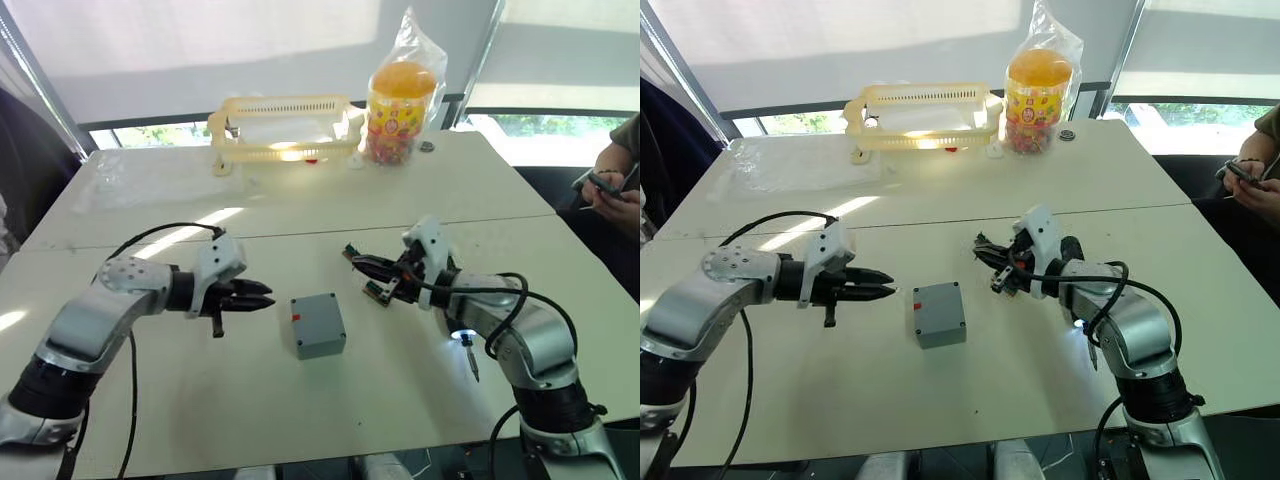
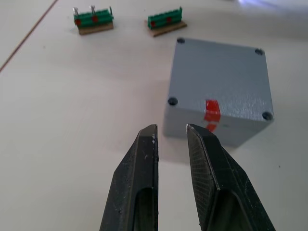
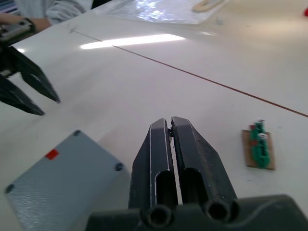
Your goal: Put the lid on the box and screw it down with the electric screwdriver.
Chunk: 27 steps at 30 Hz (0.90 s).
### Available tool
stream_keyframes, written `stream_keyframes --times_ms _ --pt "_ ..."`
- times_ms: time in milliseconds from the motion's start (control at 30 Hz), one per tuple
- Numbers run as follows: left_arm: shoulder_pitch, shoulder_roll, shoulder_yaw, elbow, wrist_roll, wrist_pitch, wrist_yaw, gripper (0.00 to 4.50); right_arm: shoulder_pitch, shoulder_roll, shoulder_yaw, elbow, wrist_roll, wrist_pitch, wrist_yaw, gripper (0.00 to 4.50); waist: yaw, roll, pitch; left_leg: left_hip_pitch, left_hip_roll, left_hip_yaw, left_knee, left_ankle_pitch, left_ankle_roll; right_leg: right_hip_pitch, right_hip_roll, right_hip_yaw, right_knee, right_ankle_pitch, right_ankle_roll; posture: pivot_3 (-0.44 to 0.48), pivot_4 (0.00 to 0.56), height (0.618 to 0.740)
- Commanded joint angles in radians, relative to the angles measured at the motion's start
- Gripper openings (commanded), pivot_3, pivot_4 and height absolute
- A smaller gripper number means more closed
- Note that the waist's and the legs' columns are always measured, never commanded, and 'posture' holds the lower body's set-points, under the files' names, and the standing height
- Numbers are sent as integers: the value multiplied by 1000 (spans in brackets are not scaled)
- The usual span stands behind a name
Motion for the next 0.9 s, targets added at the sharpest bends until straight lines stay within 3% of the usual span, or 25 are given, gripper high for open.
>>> stream_keyframes --times_ms 33,367,900 --pt "1 12 16 -34 7 -19 5 935 13 14 33 -52 16 -3 -1 46 4 0 0 0 0 0 0 0 0 0 0 0 0 0 0 0 150 740" --pt "10 6 19 -51 -2 -7 25 935 25 12 97 -36 -3 -25 16 46 2 0 0 0 0 0 1 0 0 0 0 0 0 0 0 0 150 740" --pt "-4 3 13 -51 -5 1 36 935 27 5 78 -9 -14 -43 16 46 2 0 0 0 0 0 1 0 0 0 0 0 0 0 0 0 150 740"
